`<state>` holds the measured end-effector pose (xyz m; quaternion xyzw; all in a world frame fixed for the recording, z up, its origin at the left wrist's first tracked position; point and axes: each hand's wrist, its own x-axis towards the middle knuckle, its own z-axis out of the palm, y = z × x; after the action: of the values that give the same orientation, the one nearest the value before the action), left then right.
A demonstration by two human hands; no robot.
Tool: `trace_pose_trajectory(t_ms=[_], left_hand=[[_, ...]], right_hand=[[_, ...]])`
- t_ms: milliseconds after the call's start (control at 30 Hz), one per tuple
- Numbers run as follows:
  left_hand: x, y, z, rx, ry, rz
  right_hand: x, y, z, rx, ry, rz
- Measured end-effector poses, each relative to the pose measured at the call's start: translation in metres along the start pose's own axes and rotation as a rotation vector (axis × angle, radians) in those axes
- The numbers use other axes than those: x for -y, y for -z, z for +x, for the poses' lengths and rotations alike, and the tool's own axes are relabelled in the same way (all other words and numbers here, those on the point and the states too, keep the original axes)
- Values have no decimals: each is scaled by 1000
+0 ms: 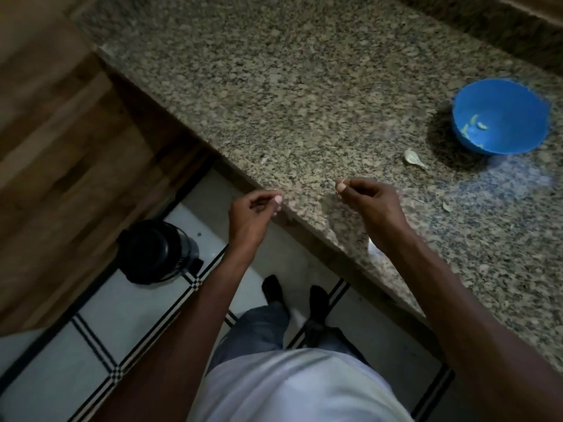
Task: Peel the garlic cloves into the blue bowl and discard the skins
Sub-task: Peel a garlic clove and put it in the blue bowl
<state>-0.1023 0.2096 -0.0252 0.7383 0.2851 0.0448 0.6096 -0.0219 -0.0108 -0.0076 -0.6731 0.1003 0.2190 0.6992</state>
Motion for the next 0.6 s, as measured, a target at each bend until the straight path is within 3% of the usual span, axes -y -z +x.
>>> trace_pose_trajectory(t_ms=[233, 400, 600], left_hand=[[32, 113, -2, -297, 263, -439], [67, 215, -8, -429, 325, -542], [115, 338, -14, -547, 349, -616]], right_hand=[[0, -173, 6, 298, -61, 23], [-32, -302, 4, 470, -202, 55], [-75, -427, -12, 551, -279, 7]])
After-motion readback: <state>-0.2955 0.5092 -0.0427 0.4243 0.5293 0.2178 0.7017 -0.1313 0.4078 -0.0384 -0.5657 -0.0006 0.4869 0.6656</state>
